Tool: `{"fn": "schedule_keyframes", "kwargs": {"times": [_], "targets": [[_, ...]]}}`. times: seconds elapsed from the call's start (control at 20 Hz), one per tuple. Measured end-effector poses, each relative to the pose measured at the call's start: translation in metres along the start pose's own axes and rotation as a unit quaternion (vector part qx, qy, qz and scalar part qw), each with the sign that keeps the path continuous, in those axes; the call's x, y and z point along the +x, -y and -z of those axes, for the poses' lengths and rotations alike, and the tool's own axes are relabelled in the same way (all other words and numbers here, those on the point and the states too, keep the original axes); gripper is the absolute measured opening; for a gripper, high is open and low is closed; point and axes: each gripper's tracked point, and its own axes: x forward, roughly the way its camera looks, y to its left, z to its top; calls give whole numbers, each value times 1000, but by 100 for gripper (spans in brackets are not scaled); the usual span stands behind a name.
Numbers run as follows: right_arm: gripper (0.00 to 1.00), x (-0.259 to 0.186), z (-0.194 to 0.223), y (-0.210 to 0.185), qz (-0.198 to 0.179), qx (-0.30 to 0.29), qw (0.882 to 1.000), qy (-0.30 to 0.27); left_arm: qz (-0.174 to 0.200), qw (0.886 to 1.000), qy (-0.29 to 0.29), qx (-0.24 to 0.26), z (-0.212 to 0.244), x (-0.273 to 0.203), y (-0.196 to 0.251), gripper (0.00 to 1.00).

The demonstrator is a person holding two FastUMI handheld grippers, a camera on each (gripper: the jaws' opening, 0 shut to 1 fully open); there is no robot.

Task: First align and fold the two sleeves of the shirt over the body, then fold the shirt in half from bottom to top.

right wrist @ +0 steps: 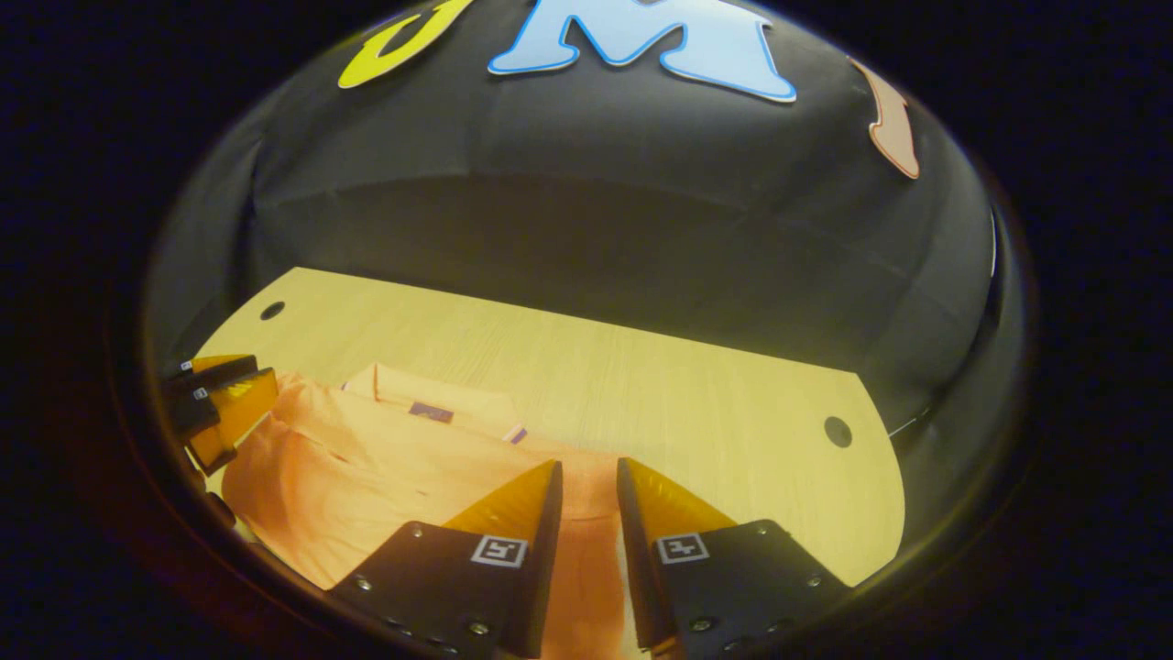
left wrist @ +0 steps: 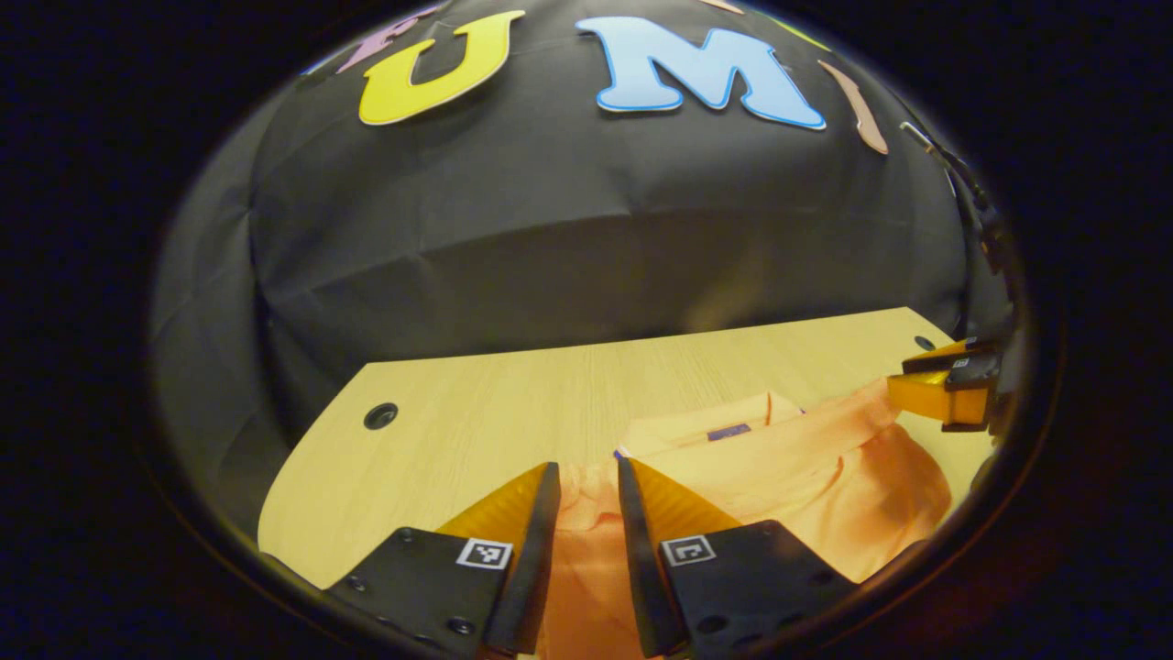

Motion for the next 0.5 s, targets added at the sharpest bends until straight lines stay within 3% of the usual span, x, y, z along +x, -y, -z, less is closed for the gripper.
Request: {"fn": "schedule_keyframes", "kwargs": {"times": [0.05, 0.1, 0.2, 0.3, 0.4, 0.45, 0.5], "targets": [[38, -2, -2, -1, -3, 1, 1000, 5, -1, 1000, 2, -5, 0, -8, -1, 51], [45, -12, -3, -3, -6, 1, 1000, 10, 1, 1000, 6, -11, -1, -16, 0, 66], [50, -25, -7, -3, -10, 0, 1000, 24, 1, 1000, 18, -21, -7, -34, 1, 80], [67, -44, -11, -6, -17, -2, 999, 40, 1, 999, 33, -23, -15, -53, 2, 80], [70, -66, -17, -4, -15, -3, 998, 58, -2, 999, 48, -23, -22, -76, 2, 80], [81, -79, -21, -4, -15, -2, 997, 72, -2, 998, 57, -26, -26, -88, 2, 80], [83, -91, -24, -4, -13, -1, 996, 86, -3, 997, 65, -30, -30, -100, 3, 83]]}}
